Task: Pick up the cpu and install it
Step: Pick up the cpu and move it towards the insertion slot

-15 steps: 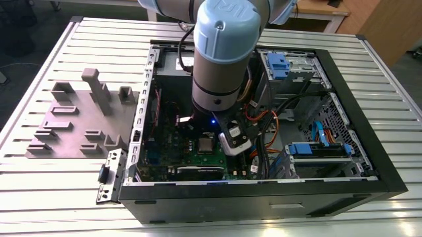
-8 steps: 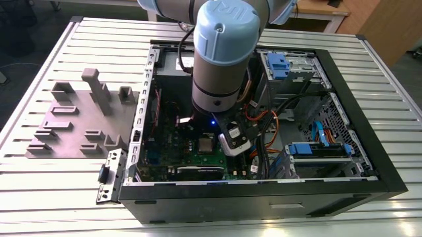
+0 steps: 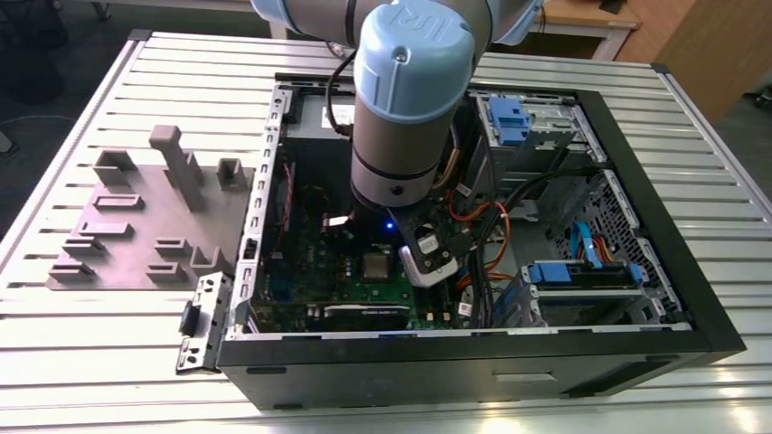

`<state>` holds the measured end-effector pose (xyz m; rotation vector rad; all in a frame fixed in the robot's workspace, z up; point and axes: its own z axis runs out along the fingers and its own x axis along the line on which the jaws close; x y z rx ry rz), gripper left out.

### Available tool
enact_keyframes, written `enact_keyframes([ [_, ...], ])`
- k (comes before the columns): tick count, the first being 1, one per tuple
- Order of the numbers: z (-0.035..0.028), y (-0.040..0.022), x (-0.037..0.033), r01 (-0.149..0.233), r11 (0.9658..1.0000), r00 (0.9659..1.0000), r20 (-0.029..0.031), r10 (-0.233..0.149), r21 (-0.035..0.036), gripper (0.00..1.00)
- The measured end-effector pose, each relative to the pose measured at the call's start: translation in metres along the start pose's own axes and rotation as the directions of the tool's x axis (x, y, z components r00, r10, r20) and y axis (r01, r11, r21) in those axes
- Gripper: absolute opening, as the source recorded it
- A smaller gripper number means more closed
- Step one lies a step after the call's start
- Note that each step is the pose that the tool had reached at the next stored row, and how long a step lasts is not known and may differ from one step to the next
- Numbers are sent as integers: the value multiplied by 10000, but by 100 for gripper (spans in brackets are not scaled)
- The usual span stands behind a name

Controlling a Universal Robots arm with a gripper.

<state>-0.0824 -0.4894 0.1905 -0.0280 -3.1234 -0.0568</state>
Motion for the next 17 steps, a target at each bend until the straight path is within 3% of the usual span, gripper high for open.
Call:
enact_keyframes([
  [12,17,0,0,0,10000,10000,3,0,-8,47],
  [17,17,-1,0,0,10000,10000,2,0,-5,55],
])
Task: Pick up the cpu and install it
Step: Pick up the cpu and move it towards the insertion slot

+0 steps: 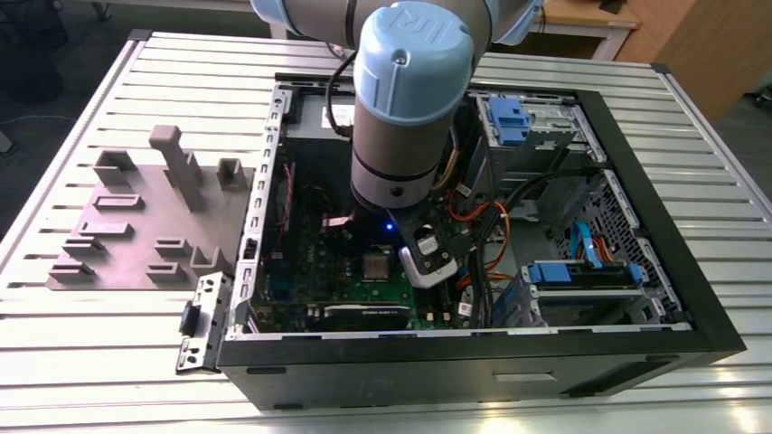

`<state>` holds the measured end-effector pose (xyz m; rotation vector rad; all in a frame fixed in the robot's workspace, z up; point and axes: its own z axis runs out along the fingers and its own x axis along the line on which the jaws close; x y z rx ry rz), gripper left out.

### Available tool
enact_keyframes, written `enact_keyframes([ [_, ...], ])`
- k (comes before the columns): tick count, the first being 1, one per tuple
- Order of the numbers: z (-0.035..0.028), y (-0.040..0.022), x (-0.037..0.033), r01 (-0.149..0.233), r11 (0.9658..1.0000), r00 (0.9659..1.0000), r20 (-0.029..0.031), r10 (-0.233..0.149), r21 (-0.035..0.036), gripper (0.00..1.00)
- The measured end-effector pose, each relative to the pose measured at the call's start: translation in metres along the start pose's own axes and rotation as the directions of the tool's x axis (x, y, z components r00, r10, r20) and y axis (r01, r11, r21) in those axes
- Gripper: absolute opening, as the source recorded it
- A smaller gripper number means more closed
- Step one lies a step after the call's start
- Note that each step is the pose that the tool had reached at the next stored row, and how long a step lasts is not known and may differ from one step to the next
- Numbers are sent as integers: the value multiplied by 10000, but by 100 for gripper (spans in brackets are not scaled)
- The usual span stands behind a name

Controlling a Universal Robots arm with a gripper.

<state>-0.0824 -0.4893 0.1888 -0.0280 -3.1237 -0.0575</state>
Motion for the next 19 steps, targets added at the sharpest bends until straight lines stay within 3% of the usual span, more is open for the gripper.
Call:
enact_keyframes([
  [8,1,-2,32,2,10000,10000,0,-2,-66,55],
  [19,0,-3,17,2,10000,10000,-1,-2,-70,55],
])
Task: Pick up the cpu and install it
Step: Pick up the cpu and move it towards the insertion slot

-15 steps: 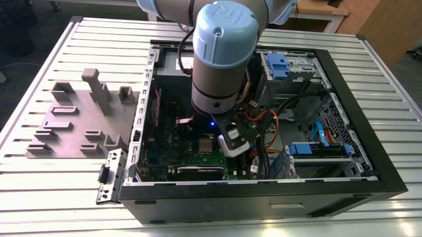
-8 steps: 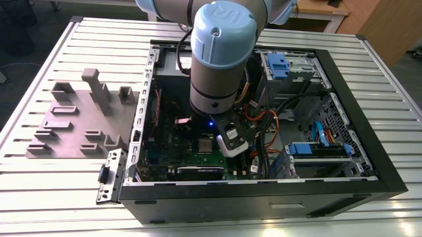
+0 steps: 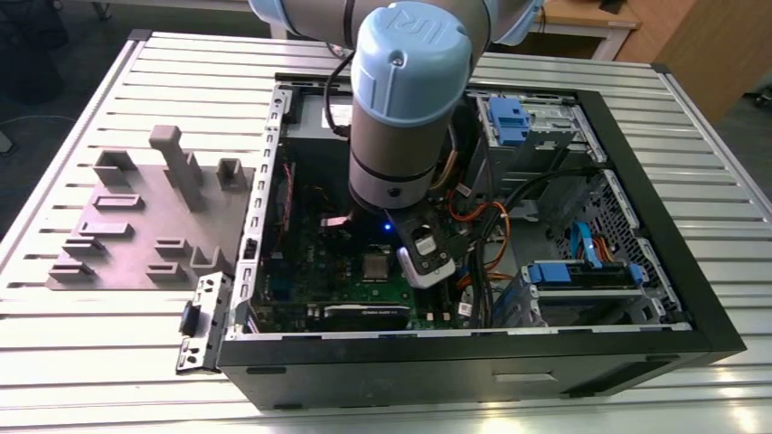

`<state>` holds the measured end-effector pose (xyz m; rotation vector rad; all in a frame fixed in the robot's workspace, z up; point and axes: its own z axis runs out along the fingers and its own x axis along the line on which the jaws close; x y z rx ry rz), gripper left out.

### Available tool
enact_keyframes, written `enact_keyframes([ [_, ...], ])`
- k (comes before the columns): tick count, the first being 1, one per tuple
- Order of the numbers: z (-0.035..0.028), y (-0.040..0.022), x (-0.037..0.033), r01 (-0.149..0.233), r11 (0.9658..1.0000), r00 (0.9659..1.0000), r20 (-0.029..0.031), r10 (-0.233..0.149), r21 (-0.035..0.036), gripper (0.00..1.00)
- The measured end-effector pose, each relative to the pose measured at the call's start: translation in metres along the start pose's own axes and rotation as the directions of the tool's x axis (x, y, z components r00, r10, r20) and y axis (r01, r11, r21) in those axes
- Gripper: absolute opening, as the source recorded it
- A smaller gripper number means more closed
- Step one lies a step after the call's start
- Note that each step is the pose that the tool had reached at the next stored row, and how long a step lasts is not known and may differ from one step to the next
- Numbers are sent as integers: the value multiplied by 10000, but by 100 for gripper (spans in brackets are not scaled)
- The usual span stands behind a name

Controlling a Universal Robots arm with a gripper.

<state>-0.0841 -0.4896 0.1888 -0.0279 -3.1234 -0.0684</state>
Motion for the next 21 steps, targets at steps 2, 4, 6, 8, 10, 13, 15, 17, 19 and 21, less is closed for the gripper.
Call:
enact_keyframes([
  [2,-1,0,-8,1,10000,10000,3,-1,3,53],
  [4,-1,0,-9,2,10000,10000,-1,-2,3,48],
  [6,-1,0,-9,1,10000,10000,0,-1,1,47],
  [8,0,0,-9,0,10000,10000,0,0,0,47],
  [10,-1,0,-9,0,10000,10000,1,0,-1,47],
  [13,-8,1,-9,-1,10000,10000,-3,1,-5,46],
  [15,-16,-1,-8,0,10000,10000,-5,0,-1,46],
  [17,-20,-1,-8,1,10000,10000,-4,-1,-4,46],
  [19,-22,-1,-8,1,10000,10000,-4,-1,-3,46],
  [21,-32,-3,-8,1,10000,10000,-9,-1,1,46],
])
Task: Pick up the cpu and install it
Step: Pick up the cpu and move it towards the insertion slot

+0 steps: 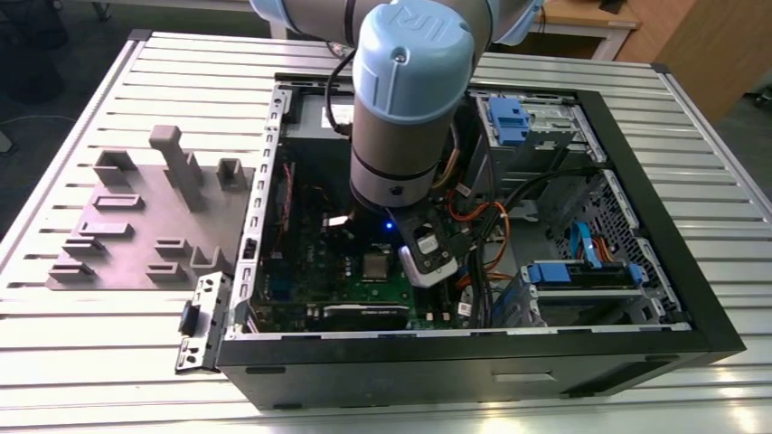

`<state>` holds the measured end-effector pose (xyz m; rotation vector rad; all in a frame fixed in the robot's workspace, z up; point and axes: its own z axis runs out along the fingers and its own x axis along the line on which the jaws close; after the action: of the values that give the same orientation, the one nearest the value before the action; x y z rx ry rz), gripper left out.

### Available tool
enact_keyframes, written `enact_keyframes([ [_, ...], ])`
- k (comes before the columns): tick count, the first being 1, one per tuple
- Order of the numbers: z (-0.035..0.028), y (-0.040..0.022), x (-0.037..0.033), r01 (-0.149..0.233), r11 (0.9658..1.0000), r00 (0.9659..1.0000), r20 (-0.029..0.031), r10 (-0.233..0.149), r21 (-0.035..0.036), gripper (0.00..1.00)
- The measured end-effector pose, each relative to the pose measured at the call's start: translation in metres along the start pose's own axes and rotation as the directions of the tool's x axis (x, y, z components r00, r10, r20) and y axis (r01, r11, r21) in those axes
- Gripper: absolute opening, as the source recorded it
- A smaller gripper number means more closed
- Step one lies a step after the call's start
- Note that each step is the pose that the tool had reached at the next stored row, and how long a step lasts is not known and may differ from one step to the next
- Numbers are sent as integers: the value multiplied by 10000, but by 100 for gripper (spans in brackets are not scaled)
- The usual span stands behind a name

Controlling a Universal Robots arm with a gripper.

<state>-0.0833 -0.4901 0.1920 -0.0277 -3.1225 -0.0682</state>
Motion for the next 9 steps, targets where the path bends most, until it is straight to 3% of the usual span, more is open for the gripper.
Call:
enact_keyframes([
  [9,-5,-33,-2,45,10000,10000,-5,-45,-6,46],
])
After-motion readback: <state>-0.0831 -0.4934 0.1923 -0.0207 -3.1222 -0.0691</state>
